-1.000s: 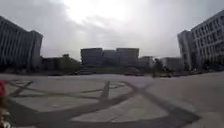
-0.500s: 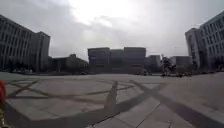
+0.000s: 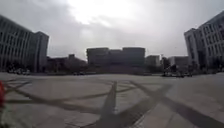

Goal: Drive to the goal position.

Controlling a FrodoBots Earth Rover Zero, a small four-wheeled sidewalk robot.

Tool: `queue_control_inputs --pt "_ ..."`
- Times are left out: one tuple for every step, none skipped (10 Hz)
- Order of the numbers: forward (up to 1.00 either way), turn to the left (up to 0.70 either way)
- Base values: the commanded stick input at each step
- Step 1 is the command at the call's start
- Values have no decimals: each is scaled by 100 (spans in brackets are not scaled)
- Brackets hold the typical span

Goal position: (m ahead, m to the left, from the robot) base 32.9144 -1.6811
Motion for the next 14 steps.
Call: queue_control_inputs --pt "100 0" --pt "100 0" --pt "100 0" --pt "100 0" --pt "100 0" --pt "100 0" --pt "100 0" --pt "100 0" --pt "100 0" --pt "100 0" --pt "100 0" --pt "100 0" --pt "100 0" --pt "100 0"
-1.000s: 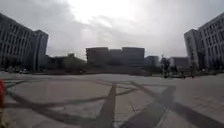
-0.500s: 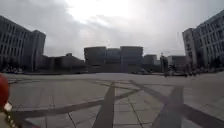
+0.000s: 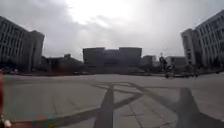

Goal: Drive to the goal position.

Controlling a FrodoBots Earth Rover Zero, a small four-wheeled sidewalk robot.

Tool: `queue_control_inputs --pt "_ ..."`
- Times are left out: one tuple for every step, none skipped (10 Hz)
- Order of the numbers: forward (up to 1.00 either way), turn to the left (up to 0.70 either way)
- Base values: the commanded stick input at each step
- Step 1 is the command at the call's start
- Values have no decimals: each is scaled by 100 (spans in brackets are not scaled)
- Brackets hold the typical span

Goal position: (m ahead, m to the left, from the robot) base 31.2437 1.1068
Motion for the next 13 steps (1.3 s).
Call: queue_control_inputs --pt "100 0" --pt "100 0" --pt "100 0" --pt "100 0" --pt "100 0" --pt "100 0" --pt "100 0" --pt "100 0" --pt "100 0" --pt "100 0" --pt "100 0" --pt "100 0" --pt "100 0"
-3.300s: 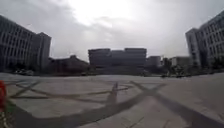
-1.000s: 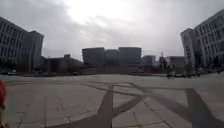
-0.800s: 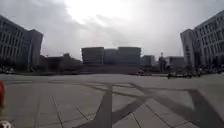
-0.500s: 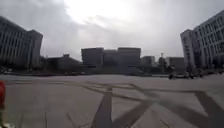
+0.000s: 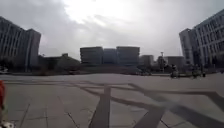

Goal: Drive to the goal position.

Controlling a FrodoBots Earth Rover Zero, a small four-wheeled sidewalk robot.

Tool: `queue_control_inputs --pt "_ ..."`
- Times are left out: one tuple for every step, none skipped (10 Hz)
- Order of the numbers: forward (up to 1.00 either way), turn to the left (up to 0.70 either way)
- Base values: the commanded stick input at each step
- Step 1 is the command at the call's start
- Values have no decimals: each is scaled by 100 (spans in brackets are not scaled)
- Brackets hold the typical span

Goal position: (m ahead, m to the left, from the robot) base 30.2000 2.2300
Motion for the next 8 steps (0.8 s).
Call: queue_control_inputs --pt "100 0" --pt "100 0" --pt "100 0" --pt "100 0" --pt "100 0" --pt "100 0" --pt "100 0" --pt "100 0"
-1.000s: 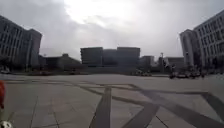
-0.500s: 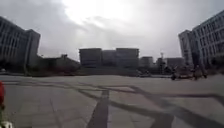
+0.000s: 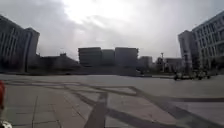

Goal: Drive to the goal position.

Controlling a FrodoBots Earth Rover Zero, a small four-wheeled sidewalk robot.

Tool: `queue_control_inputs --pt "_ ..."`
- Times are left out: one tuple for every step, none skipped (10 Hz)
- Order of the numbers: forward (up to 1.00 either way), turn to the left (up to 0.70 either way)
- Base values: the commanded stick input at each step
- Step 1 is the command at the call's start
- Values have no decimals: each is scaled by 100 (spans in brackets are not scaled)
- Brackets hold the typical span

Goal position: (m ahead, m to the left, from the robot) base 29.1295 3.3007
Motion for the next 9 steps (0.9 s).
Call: queue_control_inputs --pt "100 0" --pt "100 0" --pt "100 0" --pt "100 0" --pt "100 0" --pt "100 0" --pt "100 0" --pt "100 0" --pt "100 0"
